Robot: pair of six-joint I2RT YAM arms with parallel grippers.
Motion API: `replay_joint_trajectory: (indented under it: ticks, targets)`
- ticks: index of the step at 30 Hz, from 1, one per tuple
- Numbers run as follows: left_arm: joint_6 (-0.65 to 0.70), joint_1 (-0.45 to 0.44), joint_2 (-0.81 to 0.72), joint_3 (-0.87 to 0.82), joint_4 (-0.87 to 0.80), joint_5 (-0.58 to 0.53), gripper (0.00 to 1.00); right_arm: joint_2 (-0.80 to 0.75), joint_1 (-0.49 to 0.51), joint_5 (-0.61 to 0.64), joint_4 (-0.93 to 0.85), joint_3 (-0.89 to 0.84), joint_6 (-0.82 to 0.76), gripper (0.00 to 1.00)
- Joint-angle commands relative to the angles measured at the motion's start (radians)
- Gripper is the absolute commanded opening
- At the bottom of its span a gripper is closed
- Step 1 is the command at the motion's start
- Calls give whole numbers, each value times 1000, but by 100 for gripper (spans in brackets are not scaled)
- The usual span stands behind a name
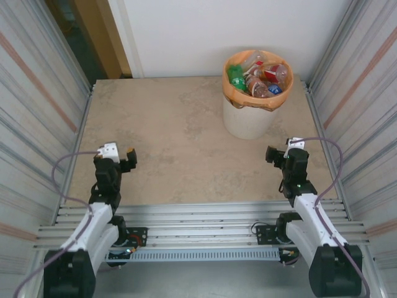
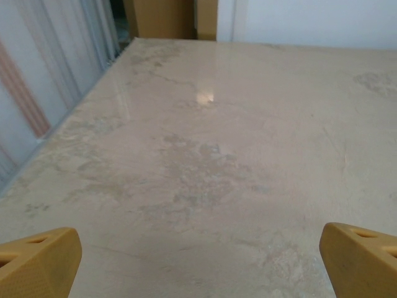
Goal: Put the plastic bottles in the bin
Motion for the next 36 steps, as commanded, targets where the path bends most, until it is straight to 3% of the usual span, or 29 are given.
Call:
replay_joint_trajectory:
  ticks: [1,9,22,27,29,36]
  targets:
    - [60,6,119,5,233,72,99,61,-28,-52,211,-7,-29,98]
    - [97,6,399,24,470,126,99,254,-99,-170,388,6,-27,98]
    - [132,9,701,109,626,250,99,560,-106,-293,645,33,-36,98]
    - [144,33,708,211,437,365,99,726,-106,-328,800,34,-47,98]
    - [116,74,708,231,397,407,99,715,-112,-353,724,57,-53,98]
    - [106,43,706,232,390,298,99,725,-94,-273,648,108,-43,98]
